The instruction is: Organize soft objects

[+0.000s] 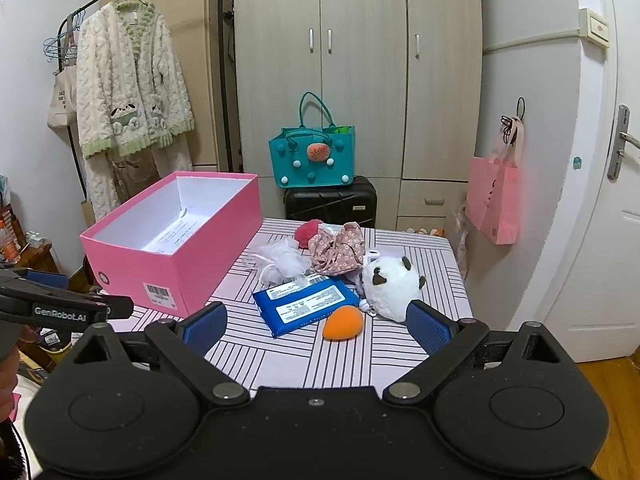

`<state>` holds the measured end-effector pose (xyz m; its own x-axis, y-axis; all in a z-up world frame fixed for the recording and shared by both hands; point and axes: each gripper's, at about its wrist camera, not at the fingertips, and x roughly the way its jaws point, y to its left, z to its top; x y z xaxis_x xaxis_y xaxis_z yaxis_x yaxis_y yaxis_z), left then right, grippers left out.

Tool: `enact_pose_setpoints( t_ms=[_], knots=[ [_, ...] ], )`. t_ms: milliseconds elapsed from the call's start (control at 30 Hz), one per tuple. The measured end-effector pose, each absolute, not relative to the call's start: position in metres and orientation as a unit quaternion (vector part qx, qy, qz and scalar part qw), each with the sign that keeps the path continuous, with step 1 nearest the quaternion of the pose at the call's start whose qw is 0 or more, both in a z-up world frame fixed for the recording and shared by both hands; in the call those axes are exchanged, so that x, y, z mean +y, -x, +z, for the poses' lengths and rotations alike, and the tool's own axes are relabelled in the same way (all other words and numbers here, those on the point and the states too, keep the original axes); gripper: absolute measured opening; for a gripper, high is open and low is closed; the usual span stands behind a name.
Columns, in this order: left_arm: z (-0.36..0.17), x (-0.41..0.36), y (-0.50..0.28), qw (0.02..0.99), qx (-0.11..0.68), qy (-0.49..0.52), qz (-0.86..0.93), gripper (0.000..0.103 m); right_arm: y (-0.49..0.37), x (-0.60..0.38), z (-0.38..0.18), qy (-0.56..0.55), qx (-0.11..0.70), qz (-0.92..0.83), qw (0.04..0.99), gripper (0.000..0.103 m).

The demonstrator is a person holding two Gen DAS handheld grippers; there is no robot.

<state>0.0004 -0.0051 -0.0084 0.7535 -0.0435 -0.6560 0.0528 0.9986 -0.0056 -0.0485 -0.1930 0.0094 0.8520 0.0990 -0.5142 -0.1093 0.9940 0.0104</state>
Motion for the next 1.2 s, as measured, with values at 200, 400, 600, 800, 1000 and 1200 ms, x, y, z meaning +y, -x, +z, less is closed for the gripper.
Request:
enact_pose_setpoints(
  t_ms=[200,400,600,800,1000,1200],
  knots=[
    [-0.003,-0.006,0.006,0.94,0.34,-0.01,-0.026,0.103,0.049,-0.193,0.009,0.009,0.267,0.055,0.962,0.098],
    [-0.005,-0.006,0.007,0.94,0.341,-0.007,-0.023,0.103,0.05,-0.192,0.009,0.012,0.264,0.056,0.963,0.098],
    [-0.007,-0.004,0.007,0.94,0.341,-0.005,-0.021,0.103,0.053,-0.191,0.006,0.012,0.262,0.057,0.963,0.098],
    [-0.008,-0.003,0.008,0.941,0.338,-0.005,-0.016,0.103,0.053,-0.19,0.004,0.015,0.264,0.057,0.963,0.098],
    [-0.007,-0.001,0.008,0.941,0.339,-0.006,-0.013,0.103,0.052,-0.189,0.001,0.015,0.266,0.059,0.962,0.098],
    [-0.006,0.004,0.008,0.942,0.335,0.002,-0.005,0.103,0.051,-0.188,0.002,0.015,0.265,0.06,0.962,0.098]
  ],
)
